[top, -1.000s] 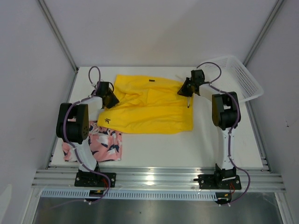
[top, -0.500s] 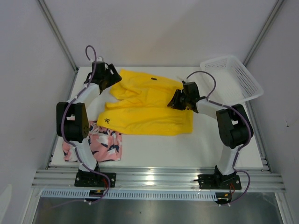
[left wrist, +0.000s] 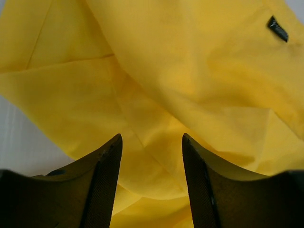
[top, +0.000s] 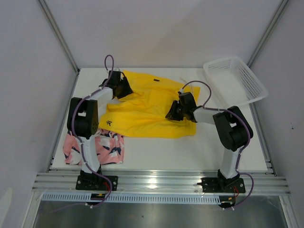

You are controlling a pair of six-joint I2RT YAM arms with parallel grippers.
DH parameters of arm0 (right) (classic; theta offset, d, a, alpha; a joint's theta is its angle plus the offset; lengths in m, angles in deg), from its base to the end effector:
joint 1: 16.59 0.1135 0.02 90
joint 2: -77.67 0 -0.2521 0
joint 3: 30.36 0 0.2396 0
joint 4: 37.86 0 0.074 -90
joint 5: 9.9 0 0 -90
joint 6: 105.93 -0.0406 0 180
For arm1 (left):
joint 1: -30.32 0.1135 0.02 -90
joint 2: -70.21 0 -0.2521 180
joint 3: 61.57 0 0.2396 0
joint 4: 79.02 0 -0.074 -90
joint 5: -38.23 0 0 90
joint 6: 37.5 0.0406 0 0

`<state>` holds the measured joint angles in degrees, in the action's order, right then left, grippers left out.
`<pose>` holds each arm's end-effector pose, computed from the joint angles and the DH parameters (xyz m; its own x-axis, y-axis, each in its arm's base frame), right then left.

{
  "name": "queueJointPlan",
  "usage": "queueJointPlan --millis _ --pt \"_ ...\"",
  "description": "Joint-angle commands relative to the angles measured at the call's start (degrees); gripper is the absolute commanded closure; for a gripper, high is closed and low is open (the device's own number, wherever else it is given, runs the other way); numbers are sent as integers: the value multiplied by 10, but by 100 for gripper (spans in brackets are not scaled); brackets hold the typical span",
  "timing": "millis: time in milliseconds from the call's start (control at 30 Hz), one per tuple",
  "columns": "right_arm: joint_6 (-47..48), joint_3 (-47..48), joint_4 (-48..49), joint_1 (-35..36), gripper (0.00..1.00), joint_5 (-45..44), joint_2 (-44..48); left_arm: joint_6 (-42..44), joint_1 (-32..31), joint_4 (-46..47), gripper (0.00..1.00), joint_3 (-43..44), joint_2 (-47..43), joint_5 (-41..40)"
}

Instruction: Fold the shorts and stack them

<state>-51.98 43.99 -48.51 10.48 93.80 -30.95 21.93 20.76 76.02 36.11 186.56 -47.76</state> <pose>0.3330 0.1810 0.1374 -0.8564 0.2044 -0.4741 -0.1082 0.8269 0.5519 0.4352 -0.0762 0.1837 -0.6955 -0.3974 -0.5987 -0.1604 0.8980 -0.4097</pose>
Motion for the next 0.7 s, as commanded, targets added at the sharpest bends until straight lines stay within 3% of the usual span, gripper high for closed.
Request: queueJointPlan --millis 0,167,300,367,533,667 --pt "-2 -2 20 0 73 -19 -13 -16 3 13 44 -6 -18 -23" --pt "-2 2 20 1 73 -18 -17 -6 2 -5 45 16 0 -31" --pt "-2 2 24 2 73 -14 -20 9 1 -24 25 53 32 -37" --pt "-2 2 25 1 74 -11 -22 10 0 -25 25 64 46 -37" --pt "-2 1 26 2 74 -11 -21 13 -5 -28 27 87 78 -54" --pt "-2 1 26 1 75 -10 -21 25 -10 -42 39 119 101 -63"
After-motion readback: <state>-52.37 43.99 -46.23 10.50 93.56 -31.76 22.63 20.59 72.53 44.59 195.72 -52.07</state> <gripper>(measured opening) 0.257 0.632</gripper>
